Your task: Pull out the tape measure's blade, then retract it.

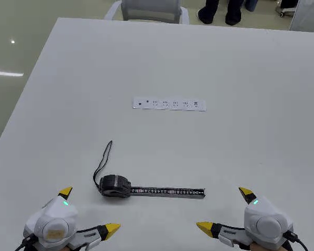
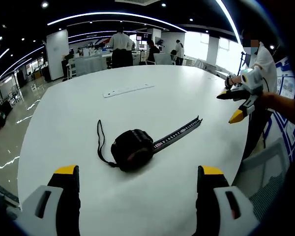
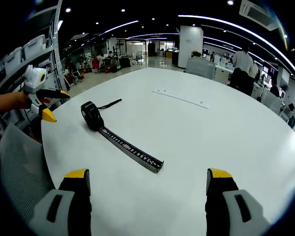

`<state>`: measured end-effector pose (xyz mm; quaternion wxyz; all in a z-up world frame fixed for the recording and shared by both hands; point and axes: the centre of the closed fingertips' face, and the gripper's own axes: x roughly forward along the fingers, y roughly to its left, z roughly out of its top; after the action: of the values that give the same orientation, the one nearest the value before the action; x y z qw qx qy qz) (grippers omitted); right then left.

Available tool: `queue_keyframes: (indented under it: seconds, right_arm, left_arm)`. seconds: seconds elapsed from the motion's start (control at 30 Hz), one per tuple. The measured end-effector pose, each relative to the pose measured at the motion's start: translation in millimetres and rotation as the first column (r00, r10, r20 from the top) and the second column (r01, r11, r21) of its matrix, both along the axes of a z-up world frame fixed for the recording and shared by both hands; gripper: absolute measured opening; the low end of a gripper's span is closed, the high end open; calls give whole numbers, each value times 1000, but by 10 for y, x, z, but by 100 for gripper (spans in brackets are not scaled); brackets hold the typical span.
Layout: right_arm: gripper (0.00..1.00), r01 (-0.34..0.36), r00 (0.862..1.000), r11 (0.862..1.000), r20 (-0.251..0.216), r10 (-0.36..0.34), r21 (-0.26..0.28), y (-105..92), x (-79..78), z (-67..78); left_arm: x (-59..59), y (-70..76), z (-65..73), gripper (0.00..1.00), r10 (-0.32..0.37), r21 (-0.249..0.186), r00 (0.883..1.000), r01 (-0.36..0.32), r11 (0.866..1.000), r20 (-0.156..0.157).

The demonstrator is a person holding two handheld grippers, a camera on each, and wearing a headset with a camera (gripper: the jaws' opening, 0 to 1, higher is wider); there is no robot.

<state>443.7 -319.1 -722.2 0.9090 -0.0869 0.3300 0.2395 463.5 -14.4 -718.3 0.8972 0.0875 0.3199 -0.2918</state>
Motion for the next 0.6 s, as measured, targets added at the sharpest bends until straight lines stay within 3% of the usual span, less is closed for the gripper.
queue_keyframes:
  seconds: [0.47, 0.6]
  right_arm:
    - [100, 89, 996, 996, 5, -89, 12, 218, -110, 24]
    - [100, 115, 993, 993, 5, -115, 11, 276, -125, 36]
  left_arm:
    - [-52, -63, 67, 99, 101, 3, 994, -101, 995, 43]
    - [-84, -88, 57, 99, 115, 7, 993, -115, 993, 36]
